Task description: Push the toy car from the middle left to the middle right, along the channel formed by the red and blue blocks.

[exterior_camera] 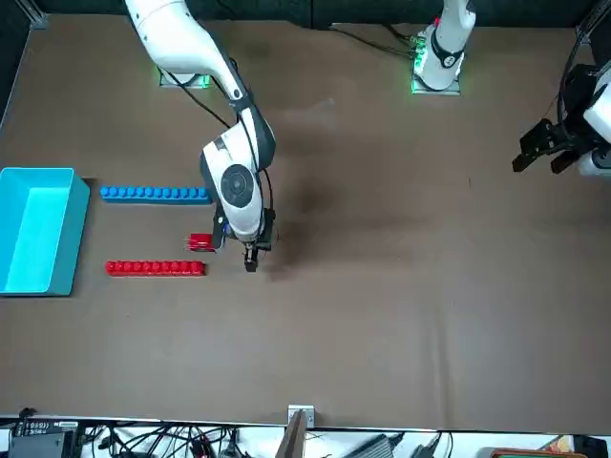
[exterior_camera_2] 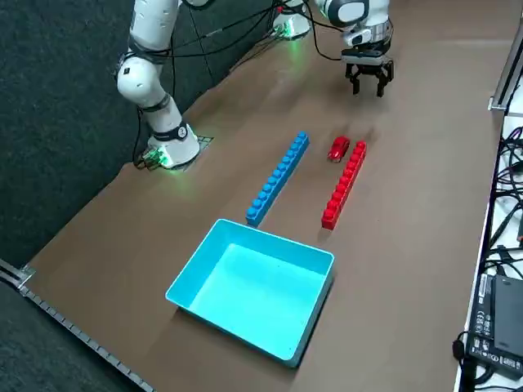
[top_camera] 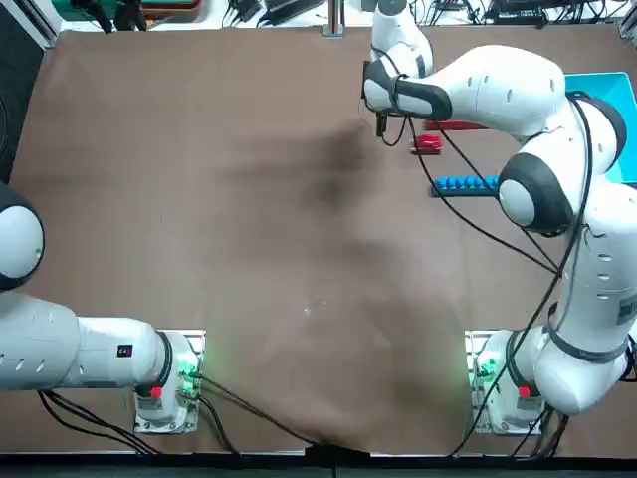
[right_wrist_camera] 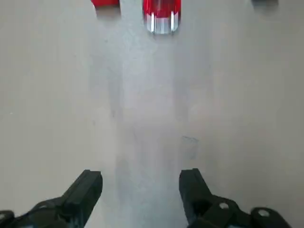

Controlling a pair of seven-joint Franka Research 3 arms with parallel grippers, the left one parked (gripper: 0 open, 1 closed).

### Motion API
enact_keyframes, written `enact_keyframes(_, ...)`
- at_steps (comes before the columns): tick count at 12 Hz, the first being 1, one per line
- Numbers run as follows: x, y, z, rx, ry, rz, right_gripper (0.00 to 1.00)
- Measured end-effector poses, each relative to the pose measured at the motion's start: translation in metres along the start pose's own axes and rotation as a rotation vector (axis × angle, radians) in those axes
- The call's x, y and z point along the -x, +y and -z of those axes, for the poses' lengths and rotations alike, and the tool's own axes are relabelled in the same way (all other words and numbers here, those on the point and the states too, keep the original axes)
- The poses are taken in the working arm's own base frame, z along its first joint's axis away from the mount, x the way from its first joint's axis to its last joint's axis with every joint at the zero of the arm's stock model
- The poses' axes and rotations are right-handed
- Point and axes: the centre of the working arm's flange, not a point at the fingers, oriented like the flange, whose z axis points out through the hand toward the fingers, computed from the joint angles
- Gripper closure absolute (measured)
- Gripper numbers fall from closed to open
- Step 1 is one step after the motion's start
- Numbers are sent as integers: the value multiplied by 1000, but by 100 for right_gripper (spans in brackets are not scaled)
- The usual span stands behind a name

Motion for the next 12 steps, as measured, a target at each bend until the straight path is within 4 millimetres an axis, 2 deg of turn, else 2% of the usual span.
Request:
enact_keyframes(7, -15, -13, 18, -18, -10, -27, 0)
enact_keyframes(9, -31, -21, 29, -15, -5, -18, 0)
enact_keyframes(12, -66, -34, 49, 17, 16, 70, 0)
